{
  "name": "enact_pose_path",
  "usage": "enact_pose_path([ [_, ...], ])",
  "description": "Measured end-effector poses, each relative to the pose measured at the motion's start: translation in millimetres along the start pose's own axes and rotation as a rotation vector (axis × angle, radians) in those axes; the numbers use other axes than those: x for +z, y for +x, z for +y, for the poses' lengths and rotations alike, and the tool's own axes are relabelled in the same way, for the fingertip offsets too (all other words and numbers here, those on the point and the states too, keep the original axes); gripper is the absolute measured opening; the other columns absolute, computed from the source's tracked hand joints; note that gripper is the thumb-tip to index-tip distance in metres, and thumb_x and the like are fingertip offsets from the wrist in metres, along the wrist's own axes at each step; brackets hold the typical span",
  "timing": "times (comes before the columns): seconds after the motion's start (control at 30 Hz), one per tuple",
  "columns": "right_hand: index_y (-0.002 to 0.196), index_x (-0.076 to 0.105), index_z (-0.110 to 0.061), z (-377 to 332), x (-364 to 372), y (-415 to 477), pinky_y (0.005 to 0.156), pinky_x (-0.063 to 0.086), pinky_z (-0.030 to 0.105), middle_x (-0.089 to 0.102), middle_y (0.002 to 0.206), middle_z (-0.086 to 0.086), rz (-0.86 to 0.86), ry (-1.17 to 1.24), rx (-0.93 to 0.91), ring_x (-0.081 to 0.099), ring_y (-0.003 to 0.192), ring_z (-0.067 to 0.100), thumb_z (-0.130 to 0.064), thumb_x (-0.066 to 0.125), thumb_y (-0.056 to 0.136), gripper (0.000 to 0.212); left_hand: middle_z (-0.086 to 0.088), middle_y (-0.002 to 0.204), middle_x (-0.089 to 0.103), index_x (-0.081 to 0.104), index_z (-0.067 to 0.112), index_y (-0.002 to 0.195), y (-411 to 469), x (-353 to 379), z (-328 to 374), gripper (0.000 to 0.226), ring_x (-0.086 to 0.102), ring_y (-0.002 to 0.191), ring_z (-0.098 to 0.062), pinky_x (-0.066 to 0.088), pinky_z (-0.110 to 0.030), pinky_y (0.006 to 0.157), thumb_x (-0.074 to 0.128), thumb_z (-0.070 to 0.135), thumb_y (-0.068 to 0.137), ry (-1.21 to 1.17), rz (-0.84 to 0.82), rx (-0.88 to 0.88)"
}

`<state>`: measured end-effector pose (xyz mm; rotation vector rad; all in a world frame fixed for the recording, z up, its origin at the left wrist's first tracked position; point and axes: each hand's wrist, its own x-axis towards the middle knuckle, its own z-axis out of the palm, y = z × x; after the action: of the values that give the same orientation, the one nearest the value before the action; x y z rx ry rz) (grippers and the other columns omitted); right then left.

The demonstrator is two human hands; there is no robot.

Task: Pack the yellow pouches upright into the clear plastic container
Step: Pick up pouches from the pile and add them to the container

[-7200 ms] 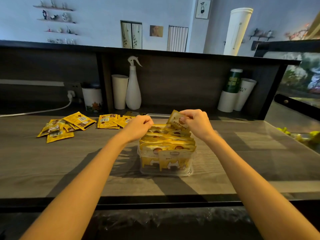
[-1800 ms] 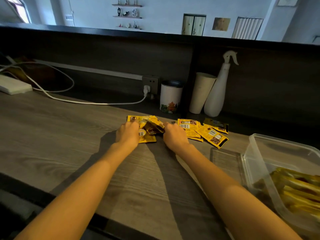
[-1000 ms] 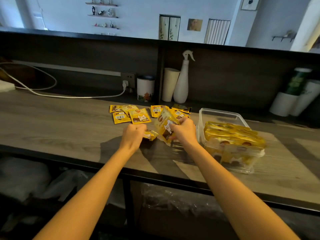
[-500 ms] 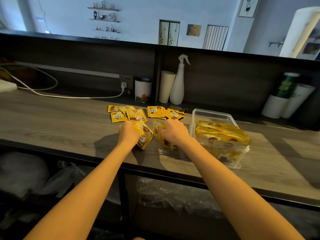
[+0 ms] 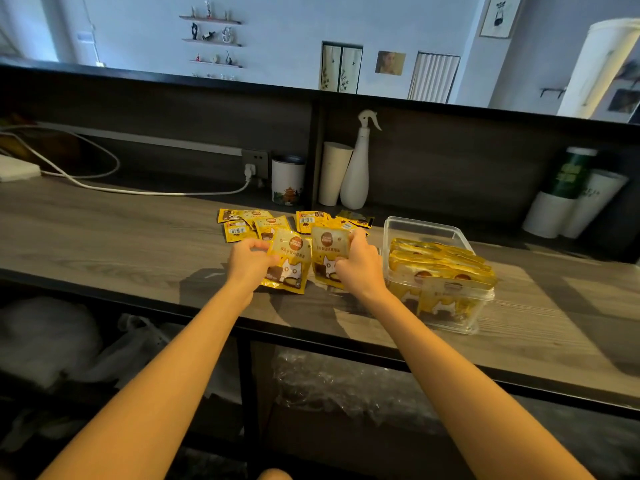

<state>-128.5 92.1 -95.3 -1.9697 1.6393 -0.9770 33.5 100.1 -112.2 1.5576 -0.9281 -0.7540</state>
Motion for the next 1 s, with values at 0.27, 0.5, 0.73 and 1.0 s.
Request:
enact_pose_path([
  [0.27, 0.113, 0.051, -0.013, 10, 8, -9, 0.088, 0.049, 0.051, 0.064, 0.112, 0.016, 0.020, 0.053, 0.007, 0.058, 0.105, 0.035, -0.027, 0.043, 0.092, 0.026, -0.012, 0.107, 0.063, 0.057, 0.003, 0.108, -2, -7, 1, 0.034, 0.060, 0.101, -0.025, 0.051, -0.037, 0.082, 0.066, -0.006, 0.076, 0.183, -0.169, 0.005],
  [0.5, 0.088, 0.063, -0.002, 2, -3, -4, 0.082, 0.047, 0.046, 0.067, 0.095, 0.016, 0.112, 0.032, -0.102, 0.060, 0.091, 0.030, -0.026, 0.036, 0.099, 0.037, -0.007, 0.104, 0.059, 0.056, 0.012, 0.099, -6, -1, 13, 0.014, 0.059, 0.096, -0.021, 0.053, -0.037, 0.077, 0.061, 0.008, 0.086, 0.074, -0.058, 0.178],
  [0.73, 0.095, 0.065, -0.005, -15, -45, 15, 0.080, 0.053, 0.045, 0.069, 0.094, 0.011, 0.265, 0.162, -0.159, 0.064, 0.091, 0.024, -0.023, 0.043, 0.098, 0.028, -0.006, 0.095, 0.065, 0.058, 0.011, 0.100, -9, 22, 52, 0.016, 0.063, 0.086, -0.017, 0.052, -0.023, 0.067, 0.058, 0.002, 0.087, -0.147, 0.038, 0.352],
  [1.0, 0.089, 0.065, -0.009, -3, -104, 45, 0.079, 0.053, 0.048, 0.069, 0.088, 0.007, 0.441, 0.133, -0.100, 0.065, 0.087, 0.024, -0.022, 0.047, 0.096, 0.023, 0.001, 0.067, 0.056, 0.050, 0.019, 0.074, -1, 73, 93, 0.020, 0.055, 0.075, -0.016, 0.046, -0.027, 0.066, 0.060, 0.006, 0.085, -0.166, 0.029, 0.453],
])
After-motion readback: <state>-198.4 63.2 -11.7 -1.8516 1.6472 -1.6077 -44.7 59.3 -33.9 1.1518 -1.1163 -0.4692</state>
